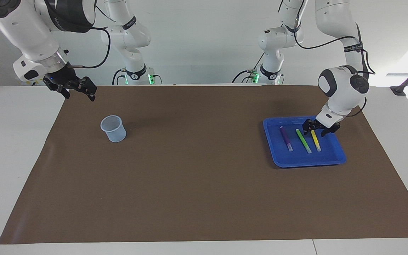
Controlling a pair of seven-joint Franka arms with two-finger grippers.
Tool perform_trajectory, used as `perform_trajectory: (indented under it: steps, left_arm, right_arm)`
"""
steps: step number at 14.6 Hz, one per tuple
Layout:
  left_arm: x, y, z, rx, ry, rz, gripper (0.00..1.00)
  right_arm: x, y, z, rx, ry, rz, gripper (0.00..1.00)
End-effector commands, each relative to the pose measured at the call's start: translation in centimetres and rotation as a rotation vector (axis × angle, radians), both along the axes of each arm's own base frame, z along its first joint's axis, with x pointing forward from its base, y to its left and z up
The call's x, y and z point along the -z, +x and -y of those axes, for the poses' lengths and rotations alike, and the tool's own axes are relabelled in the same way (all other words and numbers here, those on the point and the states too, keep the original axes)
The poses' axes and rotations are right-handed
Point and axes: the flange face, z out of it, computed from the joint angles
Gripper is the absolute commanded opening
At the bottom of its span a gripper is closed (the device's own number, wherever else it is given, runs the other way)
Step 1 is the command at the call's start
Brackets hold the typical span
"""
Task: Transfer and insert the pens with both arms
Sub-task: 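Grasp the yellow pen with the left gripper and lift it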
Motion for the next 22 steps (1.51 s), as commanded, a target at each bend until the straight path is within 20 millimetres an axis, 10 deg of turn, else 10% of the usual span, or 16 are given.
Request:
perform_trajectory:
  steps: [1, 13, 19, 22]
  left_arm:
    - [0.5, 0.0, -1.0, 0.035, 0.012, 0.018, 0.81]
    - [2.2, 0.4, -0.6, 0.040, 0.009, 0.011, 0.54]
    - [2.2, 0.5, -0.5, 0.043, 0.010, 0.008, 0.00]
    - [2.0, 0.6, -0.9, 0.034, 0.010, 0.006, 0.00]
  right_arm:
    - [-0.3, -0.1, 0.2, -0.008, 0.018, -0.003, 1.00]
    - [-0.3, -0.1, 0.2, -0.007, 0.018, -0.003, 1.00]
    - [-0.3, -0.2, 0.2, -0.009, 0.018, -0.005, 1.00]
    - [-0.3, -0.3, 0.2, -0.009, 0.019, -0.012, 1.00]
